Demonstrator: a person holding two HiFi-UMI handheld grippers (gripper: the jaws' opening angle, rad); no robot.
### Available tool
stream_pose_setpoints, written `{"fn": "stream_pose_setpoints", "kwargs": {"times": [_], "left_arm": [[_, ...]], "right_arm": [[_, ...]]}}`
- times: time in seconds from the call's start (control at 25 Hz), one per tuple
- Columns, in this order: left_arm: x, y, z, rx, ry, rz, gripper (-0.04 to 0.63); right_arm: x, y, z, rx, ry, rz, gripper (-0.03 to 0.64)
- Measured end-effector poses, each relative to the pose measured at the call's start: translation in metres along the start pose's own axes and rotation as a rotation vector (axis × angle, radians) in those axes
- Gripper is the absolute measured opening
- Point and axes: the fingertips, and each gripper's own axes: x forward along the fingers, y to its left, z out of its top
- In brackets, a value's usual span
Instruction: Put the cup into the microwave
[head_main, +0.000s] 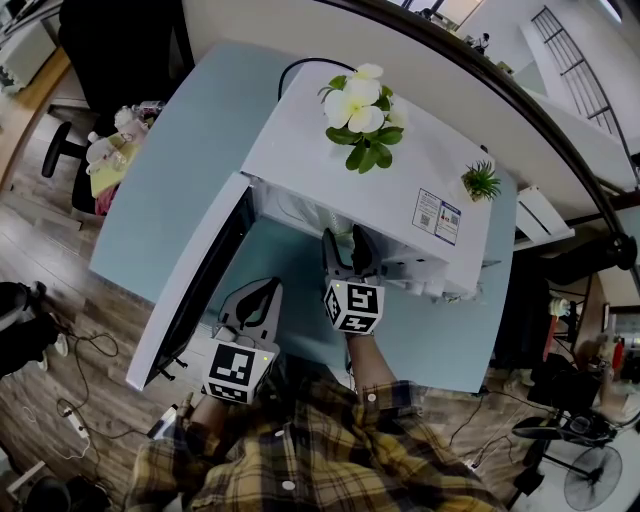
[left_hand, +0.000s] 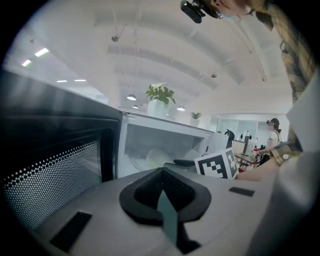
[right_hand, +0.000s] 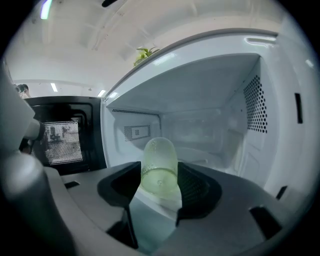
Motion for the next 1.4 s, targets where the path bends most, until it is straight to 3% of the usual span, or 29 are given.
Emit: {"fn": "stream_pose_setpoints", "kwargs": {"times": [0.72, 1.08, 1.4], "left_arm": [[0.0, -0.003, 0.014, 0.022, -0.029, 0.004, -0.009], [-0.009, -0.015, 0.039, 0.058, -0.09, 0.012, -0.009], [-0.015, -0.047, 0.055, 0.099, -0.129, -0.043, -0.009]], "right_arm": [[-0.015, 0.009, 0.016, 0.01, -0.016, 0.075, 0.235], [-0.073, 0.009, 0.054, 0.036, -0.066, 0.175, 0.234], [-0.136, -0.006, 0.095, 0.045, -0.142, 0.2, 0.233]]}}
